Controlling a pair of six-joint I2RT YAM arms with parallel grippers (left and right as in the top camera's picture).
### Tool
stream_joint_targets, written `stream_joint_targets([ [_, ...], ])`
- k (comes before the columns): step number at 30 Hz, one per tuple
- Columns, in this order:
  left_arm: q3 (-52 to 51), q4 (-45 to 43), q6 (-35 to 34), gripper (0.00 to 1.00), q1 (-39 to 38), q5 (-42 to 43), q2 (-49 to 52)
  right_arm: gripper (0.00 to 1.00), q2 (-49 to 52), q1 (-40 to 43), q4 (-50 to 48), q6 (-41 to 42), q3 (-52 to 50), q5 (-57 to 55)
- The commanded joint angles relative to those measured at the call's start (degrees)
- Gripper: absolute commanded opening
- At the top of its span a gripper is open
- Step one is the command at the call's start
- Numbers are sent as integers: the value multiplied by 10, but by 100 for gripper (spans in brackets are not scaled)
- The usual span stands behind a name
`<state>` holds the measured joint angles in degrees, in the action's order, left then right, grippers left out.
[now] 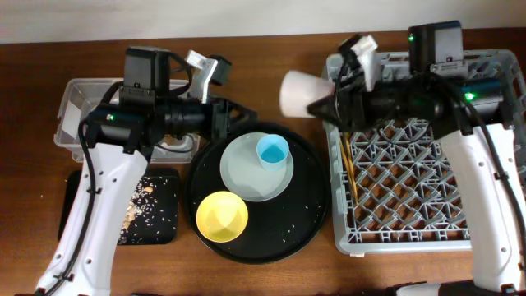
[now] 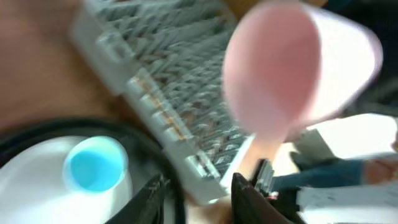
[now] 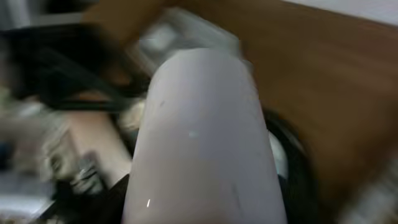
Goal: Sort waste into correct bins and load items into the dishwasher rack
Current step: 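Carry the pink cup with the right gripper and place it in the rack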
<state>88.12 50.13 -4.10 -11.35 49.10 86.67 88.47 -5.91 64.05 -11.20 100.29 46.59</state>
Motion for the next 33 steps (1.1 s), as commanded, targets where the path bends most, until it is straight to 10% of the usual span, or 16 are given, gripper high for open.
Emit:
stream_joint_targets([
  [1,-2,37,-13,36,4,-160,-5,48,0,33,-3,156,9,-312],
  [4,-2,56,-15,37,4,-190,-5,48,31,48,-20,177,9,-444],
  [7,-2,78,-15,60,3,-190,-5,48,93,49,-78,177,9,-495],
  [19,-2,89,-14,61,3,-216,-5,49,259,49,-120,177,9,-533],
  [22,-2,89,-14,61,3,-216,-5,90,259,49,-111,177,9,-533],
  [27,-2,88,-15,61,3,-223,-5,93,230,51,-90,177,22,-511],
  [29,-2,79,-27,61,3,-238,-4,77,172,75,-47,175,52,-432],
  [32,-2,67,-36,61,-19,-256,8,4,149,108,-25,175,50,-328],
  [33,-2,63,-36,61,-33,-265,17,4,170,108,-25,175,46,-327],
])
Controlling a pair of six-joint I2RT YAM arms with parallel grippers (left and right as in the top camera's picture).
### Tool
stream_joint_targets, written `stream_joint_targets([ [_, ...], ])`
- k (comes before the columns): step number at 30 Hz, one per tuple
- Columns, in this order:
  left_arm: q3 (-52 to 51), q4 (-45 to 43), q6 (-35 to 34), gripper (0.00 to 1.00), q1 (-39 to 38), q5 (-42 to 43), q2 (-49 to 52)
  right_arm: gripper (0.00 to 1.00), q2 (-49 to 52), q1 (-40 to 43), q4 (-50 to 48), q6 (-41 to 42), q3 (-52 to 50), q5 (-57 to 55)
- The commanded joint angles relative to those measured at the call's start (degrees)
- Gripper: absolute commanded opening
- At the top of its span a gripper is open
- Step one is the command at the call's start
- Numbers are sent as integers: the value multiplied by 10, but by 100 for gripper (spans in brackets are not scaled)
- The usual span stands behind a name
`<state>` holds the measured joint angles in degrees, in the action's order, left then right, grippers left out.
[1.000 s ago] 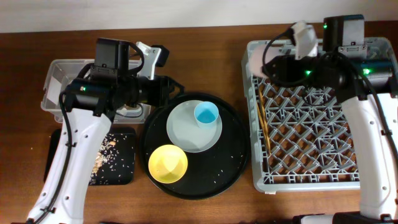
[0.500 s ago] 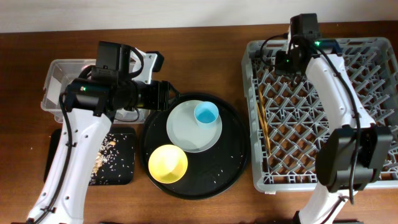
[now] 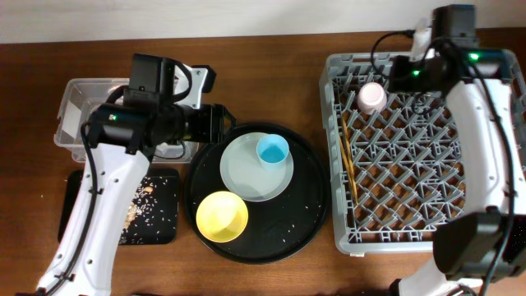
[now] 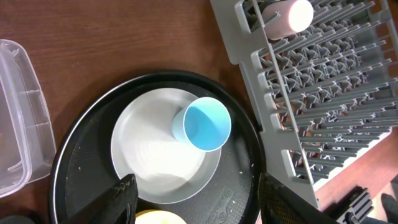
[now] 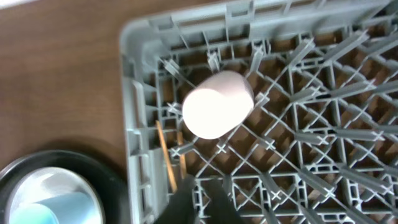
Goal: Sort waste into correct bins and load items into the dishwasher rack
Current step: 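Carry the pink cup with the right gripper and place it in the rack, then grasp the blue cup with the left gripper and lift it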
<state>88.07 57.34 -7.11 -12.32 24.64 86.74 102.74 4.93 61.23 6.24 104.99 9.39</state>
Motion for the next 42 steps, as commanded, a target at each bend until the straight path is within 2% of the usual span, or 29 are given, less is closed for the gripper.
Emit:
stream_joint_targets([
  [1,-1,-12,-6,61,-29,-21,22,4,43,-1,1,0,-2,45],
  [5,-1,-13,-6,61,-31,-31,32,4,122,0,-48,-4,-2,19],
  [13,-1,-26,-6,61,-31,-35,42,4,177,0,-75,-4,-2,3],
  [16,-1,-27,-6,61,-31,-35,57,4,179,12,-96,-3,-2,-56],
  [17,-1,-33,-6,61,-31,-35,63,8,179,24,-97,-2,-2,-72],
  [18,-1,-42,-6,61,-33,-35,67,19,178,36,-97,-1,4,-72],
  [20,-1,-57,-6,61,-45,-35,69,27,171,60,-78,2,31,-57],
  [23,-1,-84,-6,61,-65,-35,73,43,137,62,29,-4,118,-35],
  [25,-1,-91,-42,61,-79,-69,87,50,104,60,130,-4,186,2],
  [26,-1,-86,-66,62,-93,-112,107,63,81,60,188,-4,213,36],
  [27,-1,-79,-72,63,-100,-112,121,77,59,60,221,-4,218,42],
  [32,-1,-21,-88,60,-124,-112,213,79,38,60,297,-4,217,41],
  [34,-1,-37,-88,51,-128,-111,255,80,38,60,307,-4,217,41],
  [35,-1,-46,-88,49,-128,-111,278,80,38,60,312,-4,217,41],
  [36,-1,-51,-88,36,-128,-111,286,80,38,60,312,-4,217,41],
  [37,-1,-55,-90,0,-128,-109,291,80,38,60,312,-4,217,41],
  [42,39,-28,-100,0,-123,-109,236,85,38,60,346,-4,217,40],
])
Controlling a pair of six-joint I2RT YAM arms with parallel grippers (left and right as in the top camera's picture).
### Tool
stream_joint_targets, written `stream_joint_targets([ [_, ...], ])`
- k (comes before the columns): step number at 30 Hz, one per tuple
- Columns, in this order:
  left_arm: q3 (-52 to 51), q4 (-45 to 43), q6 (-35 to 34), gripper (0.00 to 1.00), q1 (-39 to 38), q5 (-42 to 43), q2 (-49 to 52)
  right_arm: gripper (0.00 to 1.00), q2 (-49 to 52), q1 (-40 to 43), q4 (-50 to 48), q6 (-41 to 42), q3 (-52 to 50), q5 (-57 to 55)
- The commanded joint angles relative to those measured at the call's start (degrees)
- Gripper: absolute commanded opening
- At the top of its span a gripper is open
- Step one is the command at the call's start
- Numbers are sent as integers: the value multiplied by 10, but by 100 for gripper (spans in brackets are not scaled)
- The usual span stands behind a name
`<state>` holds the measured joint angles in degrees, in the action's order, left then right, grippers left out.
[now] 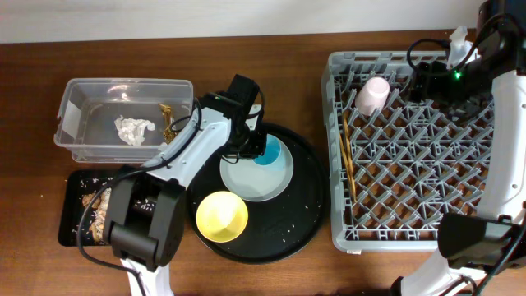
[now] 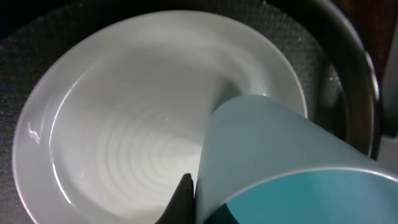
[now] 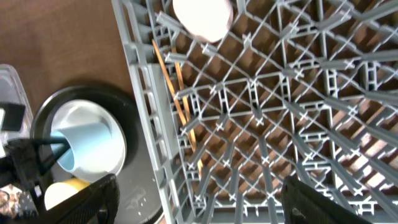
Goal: Sort waste into correct bins and load items into the dishwasher rack
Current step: 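Grasp the blue cup with the left gripper and lift it, then hand the blue cup from the left gripper to the right gripper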
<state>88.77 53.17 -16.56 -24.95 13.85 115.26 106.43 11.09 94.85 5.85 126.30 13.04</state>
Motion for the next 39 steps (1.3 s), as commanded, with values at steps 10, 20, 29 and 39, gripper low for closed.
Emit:
stream_joint_targets([
  [10,116,14,177,0,202,713,-186,98,0,-135,25,-317,3,495],
  [20,116,17,197,0,156,702,-186,98,0,-246,25,-453,3,617],
  [29,116,19,197,0,130,686,-186,71,0,-228,-12,-461,3,637],
  [39,116,4,196,0,131,658,-186,64,0,-198,25,-458,3,613],
])
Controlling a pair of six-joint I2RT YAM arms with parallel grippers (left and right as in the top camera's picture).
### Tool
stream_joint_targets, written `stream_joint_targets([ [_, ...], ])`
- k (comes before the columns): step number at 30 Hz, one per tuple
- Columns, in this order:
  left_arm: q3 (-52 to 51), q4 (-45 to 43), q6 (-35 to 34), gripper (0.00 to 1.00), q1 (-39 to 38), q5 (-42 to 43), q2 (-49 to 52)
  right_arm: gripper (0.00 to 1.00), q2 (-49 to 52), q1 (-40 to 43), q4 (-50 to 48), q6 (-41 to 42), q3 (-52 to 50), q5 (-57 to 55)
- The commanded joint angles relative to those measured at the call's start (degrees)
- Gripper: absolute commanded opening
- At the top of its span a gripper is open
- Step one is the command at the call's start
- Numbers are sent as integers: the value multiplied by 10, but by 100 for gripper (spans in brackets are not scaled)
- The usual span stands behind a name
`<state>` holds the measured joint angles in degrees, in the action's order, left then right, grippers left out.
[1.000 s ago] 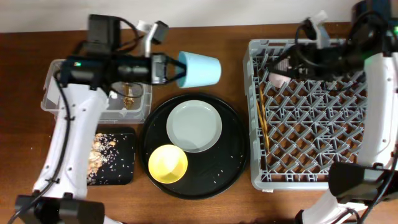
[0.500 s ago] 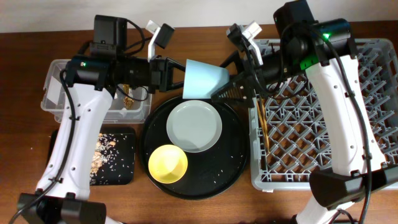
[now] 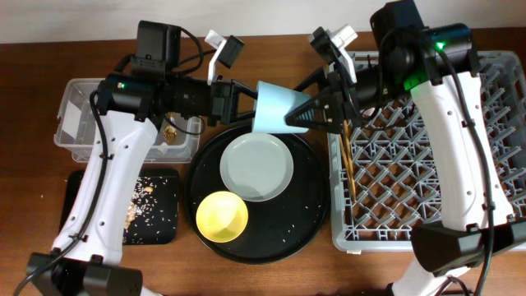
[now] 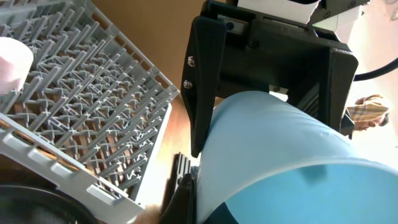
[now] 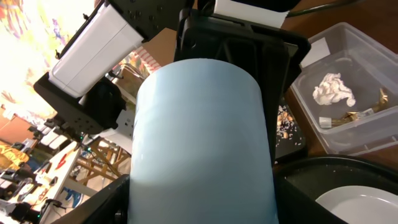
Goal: Sort waste into correct bins and load items into the dishwasher rack
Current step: 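Hand the blue cup from the left gripper to the right gripper, then carry the blue cup with the right gripper and set it in the rack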
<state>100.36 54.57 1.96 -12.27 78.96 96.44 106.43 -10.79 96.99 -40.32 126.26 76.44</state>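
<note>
A light blue cup (image 3: 275,107) hangs on its side in the air above the back edge of the black round tray (image 3: 312,222). My left gripper (image 3: 251,103) is shut on its rim, one finger (image 4: 186,193) outside the wall. My right gripper (image 3: 306,113) meets it from the right, with its fingers (image 5: 121,202) pressed against both sides of the cup's (image 5: 202,137) base. A white plate (image 3: 256,167) and a yellow bowl (image 3: 222,215) lie on the tray. The grey dishwasher rack (image 3: 427,205) stands at the right; a pink cup (image 4: 12,62) sits in it.
A clear plastic bin (image 3: 74,115) with crumpled paper and scraps stands at the back left. A black square tray (image 3: 152,205) with crumbs lies in front of it. Chopsticks (image 3: 349,181) lie along the rack's left side. Both arms cross above the tray's rear.
My left gripper was down on the blue cup on the white plate; it now holds it in the air. My right gripper has come from the rack's far right corner and shut on the cup's base.
My right gripper held the pink cup at the rack's left edge while the left stood open close by. Then the pink cup sat upside down in the rack's back left. The left gripper shut on the blue cup on the plate; now both grippers hold it aloft.
</note>
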Motion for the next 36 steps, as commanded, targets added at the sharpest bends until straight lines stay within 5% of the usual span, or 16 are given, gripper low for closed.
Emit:
stream_joint_targets([
  [1,0,-15,11,0,4,7,2,64,0,21,3,8,4,-21],
  [7,0,-43,11,0,4,7,2,65,0,-14,3,16,4,-38],
  [11,0,-53,2,0,4,7,2,74,0,-28,3,18,4,-67],
  [21,0,-26,3,4,2,0,2,59,0,11,-3,17,4,-45],
  [23,0,-9,3,36,-4,-35,2,51,0,18,-8,17,4,-45],
  [24,0,14,3,39,-6,-73,2,48,0,22,-14,18,4,-45],
  [31,0,86,18,40,-17,-241,2,48,0,44,-34,18,4,-67],
  [36,0,145,10,40,-17,-457,2,46,0,163,-34,190,4,-308],
])
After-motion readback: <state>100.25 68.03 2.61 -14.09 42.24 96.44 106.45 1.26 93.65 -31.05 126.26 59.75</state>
